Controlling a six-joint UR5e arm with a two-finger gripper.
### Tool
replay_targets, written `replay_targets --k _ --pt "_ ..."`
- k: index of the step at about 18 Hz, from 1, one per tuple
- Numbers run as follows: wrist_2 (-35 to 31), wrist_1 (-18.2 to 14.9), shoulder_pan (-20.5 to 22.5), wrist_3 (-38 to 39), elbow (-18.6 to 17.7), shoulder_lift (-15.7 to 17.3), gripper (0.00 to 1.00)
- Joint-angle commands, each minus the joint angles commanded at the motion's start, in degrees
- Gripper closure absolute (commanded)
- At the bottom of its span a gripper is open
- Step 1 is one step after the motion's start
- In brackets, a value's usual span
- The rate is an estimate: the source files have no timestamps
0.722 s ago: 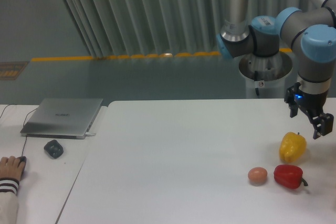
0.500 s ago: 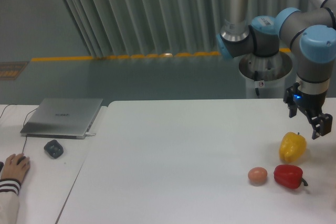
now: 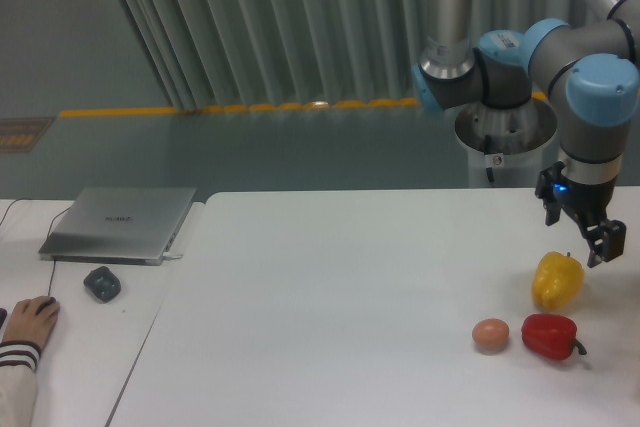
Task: Place the yellow pepper in a basket
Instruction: 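Lower the open gripper toward the yellow bell pepper, then close the gripper around the yellow pepper's top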
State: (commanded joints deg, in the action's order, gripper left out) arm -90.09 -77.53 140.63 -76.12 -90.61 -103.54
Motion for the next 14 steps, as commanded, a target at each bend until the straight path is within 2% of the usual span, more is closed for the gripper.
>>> replay_targets --k 2,4,8,10,14 --pt "-0.1 1.9 -1.1 1.1 -1.5 -0.2 0.0" --pt "-0.9 2.4 -2.1 1.1 -1.6 -0.6 0.0" --pt "-8.6 2.5 -7.1 1.3 -0.6 -3.9 0.0" --pt "-11.2 2.8 -7.5 2.1 -1.0 -4.6 0.0" --pt "-10.6 2.7 -6.1 12.6 -1.9 -4.4 0.0"
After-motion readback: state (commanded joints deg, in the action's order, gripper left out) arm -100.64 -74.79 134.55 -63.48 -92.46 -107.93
